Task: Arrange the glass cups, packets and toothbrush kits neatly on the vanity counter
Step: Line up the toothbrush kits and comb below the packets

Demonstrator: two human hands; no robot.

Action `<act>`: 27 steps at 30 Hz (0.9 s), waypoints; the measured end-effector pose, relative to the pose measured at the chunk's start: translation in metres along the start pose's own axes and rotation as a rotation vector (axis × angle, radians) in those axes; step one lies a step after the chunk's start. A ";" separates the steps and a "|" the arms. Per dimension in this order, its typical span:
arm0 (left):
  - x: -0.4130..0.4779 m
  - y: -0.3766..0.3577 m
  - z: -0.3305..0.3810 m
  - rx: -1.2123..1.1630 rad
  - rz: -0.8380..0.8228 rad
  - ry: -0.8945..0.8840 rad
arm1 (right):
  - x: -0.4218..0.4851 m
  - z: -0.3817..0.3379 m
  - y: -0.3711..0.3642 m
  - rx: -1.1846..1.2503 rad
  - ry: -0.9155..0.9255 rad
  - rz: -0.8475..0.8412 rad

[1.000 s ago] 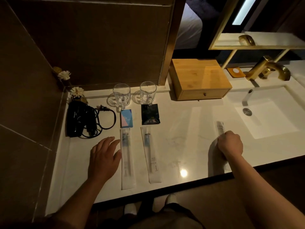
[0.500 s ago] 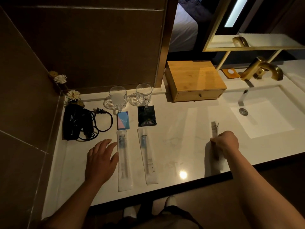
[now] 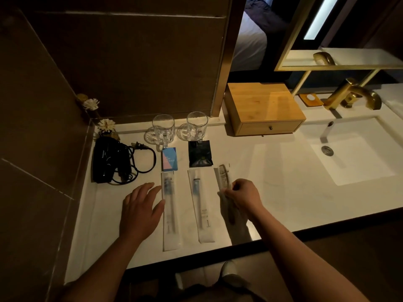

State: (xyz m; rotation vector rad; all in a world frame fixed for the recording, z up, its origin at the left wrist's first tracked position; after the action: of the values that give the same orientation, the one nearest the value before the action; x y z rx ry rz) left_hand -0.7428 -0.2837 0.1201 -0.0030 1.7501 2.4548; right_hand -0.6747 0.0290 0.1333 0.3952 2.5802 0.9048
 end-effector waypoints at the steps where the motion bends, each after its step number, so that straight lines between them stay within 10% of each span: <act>1: 0.000 0.000 0.000 -0.004 0.001 0.000 | -0.001 -0.003 -0.003 -0.055 0.024 -0.003; 27: -0.009 -0.006 0.009 0.051 -0.043 -0.173 | -0.009 -0.015 -0.012 -0.222 0.153 0.093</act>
State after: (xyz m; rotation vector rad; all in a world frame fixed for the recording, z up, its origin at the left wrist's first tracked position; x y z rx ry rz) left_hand -0.7325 -0.2737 0.1178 0.1686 1.7190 2.3039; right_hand -0.6749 0.0087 0.1381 0.3992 2.5759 1.2860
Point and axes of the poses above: each hand's wrist, its own x-axis towards the middle knuckle, its own y-axis out of the back of the hand, z = x × y, the point moved 9 cm from there along x, towards the middle knuckle, and after that the axes turned 14 degrees about y, right-handed, at the moved point
